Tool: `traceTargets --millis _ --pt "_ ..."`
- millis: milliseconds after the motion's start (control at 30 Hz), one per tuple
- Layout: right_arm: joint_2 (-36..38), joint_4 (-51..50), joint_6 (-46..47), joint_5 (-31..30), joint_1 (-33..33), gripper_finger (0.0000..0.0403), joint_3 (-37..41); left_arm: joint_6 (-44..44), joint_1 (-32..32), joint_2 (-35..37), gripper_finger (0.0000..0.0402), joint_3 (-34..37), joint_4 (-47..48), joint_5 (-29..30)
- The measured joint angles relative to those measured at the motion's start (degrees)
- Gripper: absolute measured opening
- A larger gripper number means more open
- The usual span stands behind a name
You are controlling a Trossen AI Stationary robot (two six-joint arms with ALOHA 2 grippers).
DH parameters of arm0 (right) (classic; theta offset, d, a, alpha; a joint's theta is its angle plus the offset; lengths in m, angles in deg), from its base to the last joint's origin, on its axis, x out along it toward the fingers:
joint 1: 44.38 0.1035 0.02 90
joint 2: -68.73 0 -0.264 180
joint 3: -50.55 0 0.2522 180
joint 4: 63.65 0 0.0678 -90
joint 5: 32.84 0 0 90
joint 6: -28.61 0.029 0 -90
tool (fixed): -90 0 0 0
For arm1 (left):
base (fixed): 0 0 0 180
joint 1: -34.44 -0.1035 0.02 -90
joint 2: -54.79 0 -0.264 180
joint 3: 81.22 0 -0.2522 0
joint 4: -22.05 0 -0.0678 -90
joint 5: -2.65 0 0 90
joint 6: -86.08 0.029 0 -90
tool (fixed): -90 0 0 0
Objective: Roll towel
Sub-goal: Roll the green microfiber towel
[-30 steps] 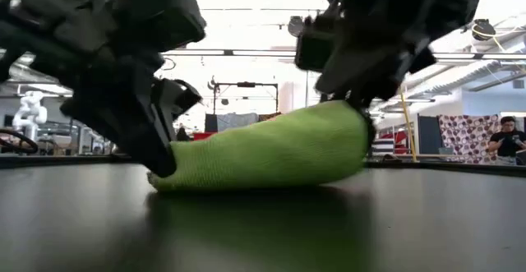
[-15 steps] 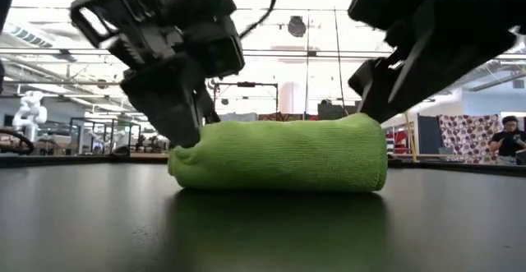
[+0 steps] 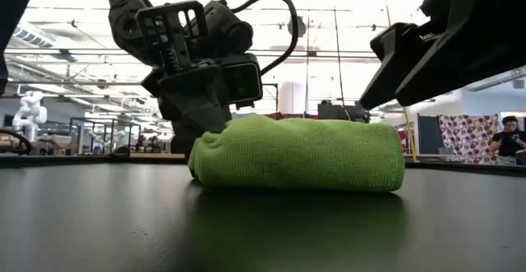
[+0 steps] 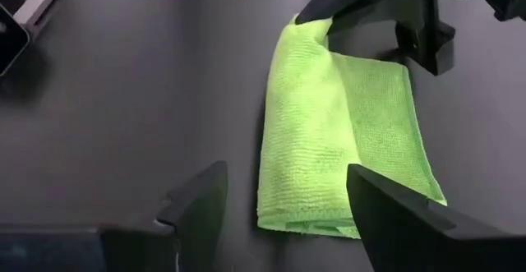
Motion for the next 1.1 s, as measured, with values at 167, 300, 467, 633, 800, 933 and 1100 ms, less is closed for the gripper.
traceTargets --millis 167,300,467,633,800,933,1100 --pt "-1.1 -0.2 -1.9 -0.1 0.4 0.0240 0.0 -0.9 -1.3 -0.1 0.0008 0.0 -0.9 -2.8" --pt "-2.9 1.3 -2.6 -0.1 0.4 0.0240 0.0 -1.6 -2.2 -0.2 0.0008 0.1 -1.1 -4.5" --pt "-6.7 1.9 -0.7 -0.3 0.3 0.0240 0.0 -2.6 -2.6 -0.3 0.0008 0.1 -1.2 -5.3" --pt "-11.6 7.1 2.8 -1.7 -0.1 0.0238 0.0 -2.7 -2.6 -0.3 0.0007 0.1 -1.0 -6.3" --pt "-14.0 8.3 10.2 -3.0 -0.7 0.0185 -0.2 -4.0 -2.6 -0.3 0.0007 0.1 -0.4 -7.0" --pt "-14.0 8.3 12.7 -3.3 -0.8 0.0092 -0.2 -4.2 -2.6 -0.1 0.0029 0.1 -0.5 -7.0" --pt "-13.0 9.4 15.0 6.3 -3.2 0.0015 -0.1 -3.0 -2.6 1.1 0.0091 0.4 -1.6 -6.4"
